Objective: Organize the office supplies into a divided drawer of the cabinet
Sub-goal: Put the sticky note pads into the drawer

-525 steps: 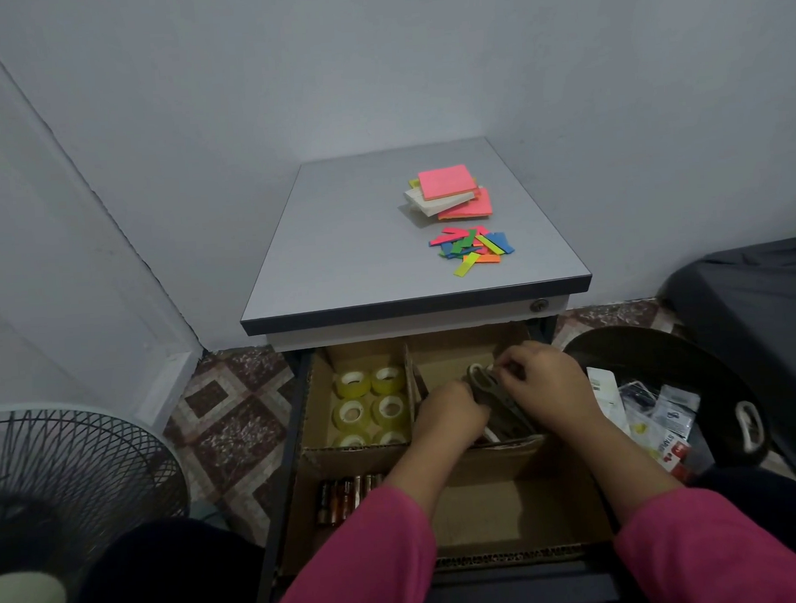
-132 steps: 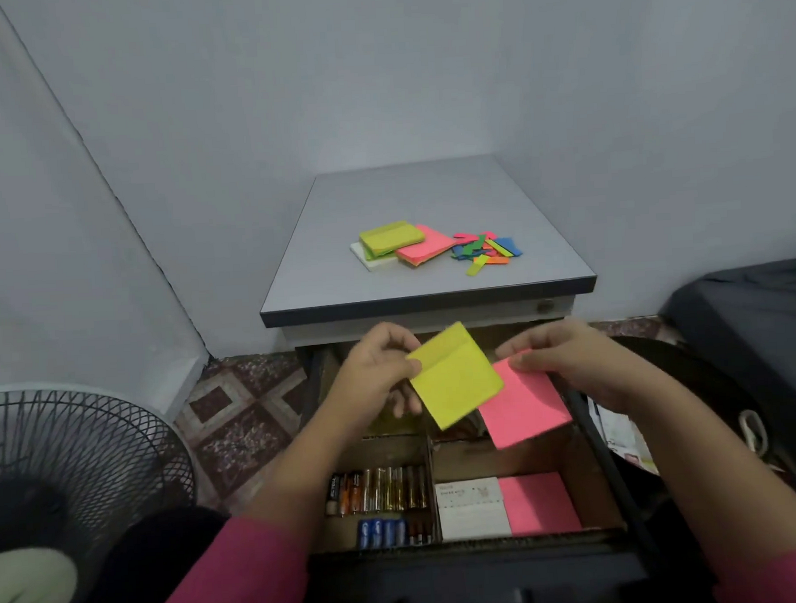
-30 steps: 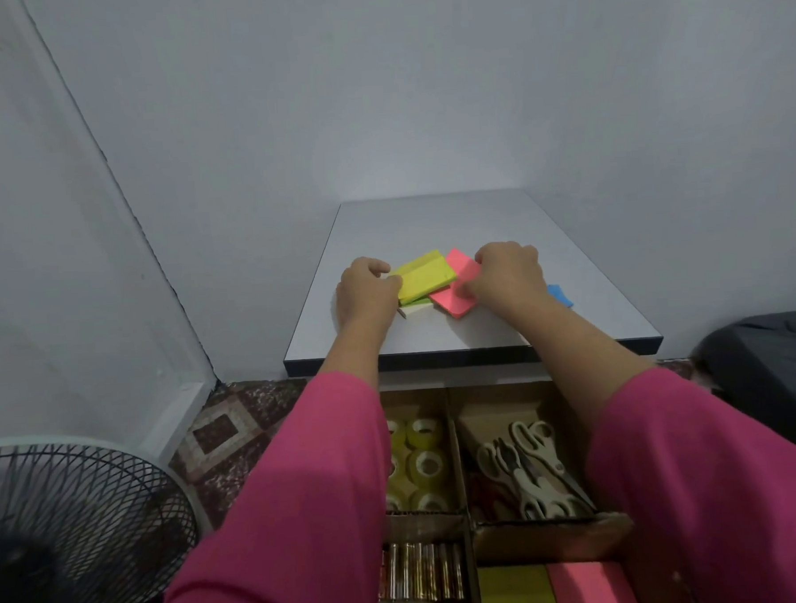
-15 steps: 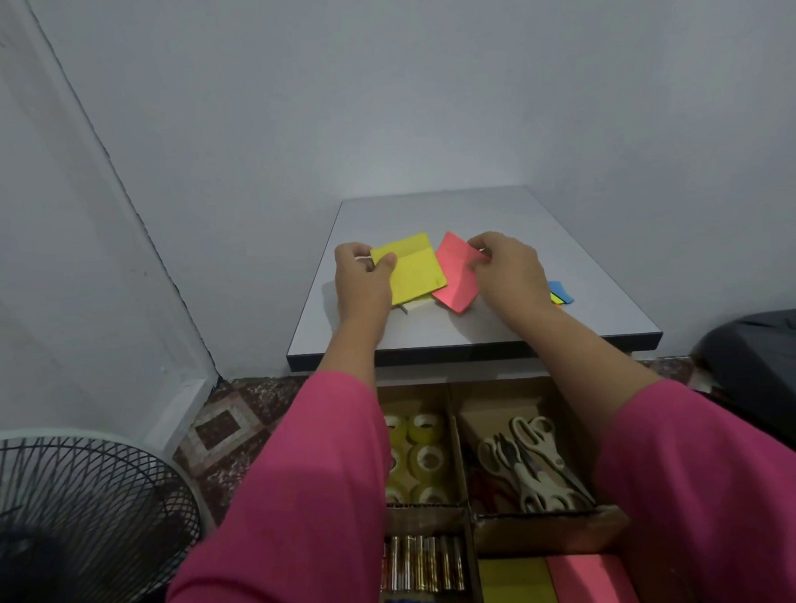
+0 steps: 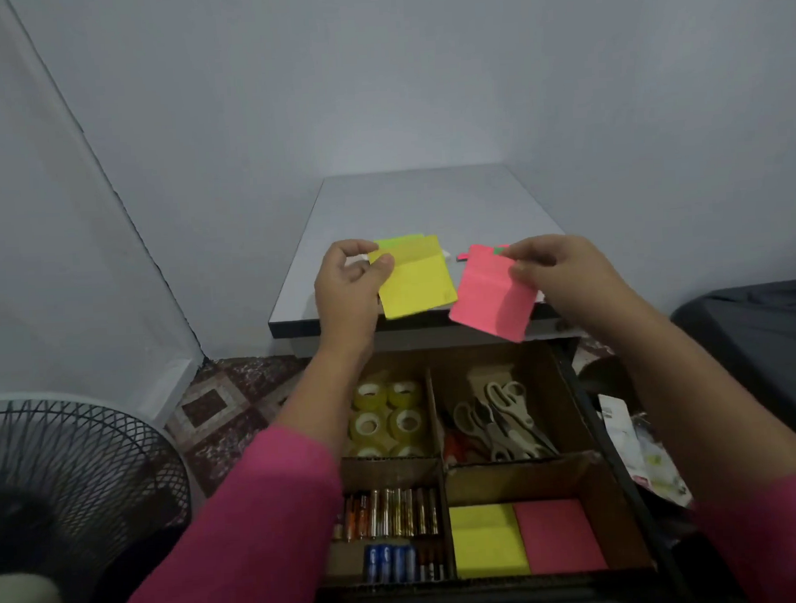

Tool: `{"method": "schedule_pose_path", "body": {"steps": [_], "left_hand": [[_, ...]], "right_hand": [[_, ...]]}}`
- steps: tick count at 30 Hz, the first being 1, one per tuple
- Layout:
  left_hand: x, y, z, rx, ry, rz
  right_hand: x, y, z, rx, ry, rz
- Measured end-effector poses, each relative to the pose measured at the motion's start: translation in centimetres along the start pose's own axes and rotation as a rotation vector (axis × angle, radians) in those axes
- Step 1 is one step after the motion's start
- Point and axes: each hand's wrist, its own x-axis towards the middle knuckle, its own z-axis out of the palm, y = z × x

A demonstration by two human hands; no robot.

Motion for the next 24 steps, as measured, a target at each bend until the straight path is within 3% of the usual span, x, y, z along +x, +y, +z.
{"method": "schedule_pose_path", "body": {"steps": [7,12,15,20,24], "left_hand": [[-11.4,-0.5,-1.6,0.181,-0.364,-0.182],[-15.2,-4.0,-2.7,0.412,-0.591,-0.313],[-15.7,-4.6,-2.3,0.632,-0.664,-0.233],[-16.8,-4.5,-2.0,1.111,-0.699,0.126],[-17.1,-4.9,-2.2,1.26,-0.762,0.347]], "right_hand": [[-7.5,5.7,-2.2,-0.133,-0.33,0.117],[-10.9,8.0,-1.4,-0.412,-0.564,0.219],[-12.0,8.7,-0.6,-0.567,-0.602,0.191],[-12.6,10.3,1.7,-0.792,-0.533,0.079],[-12.8,10.8,2.4,-0.855,-0.456,0.034]]}}
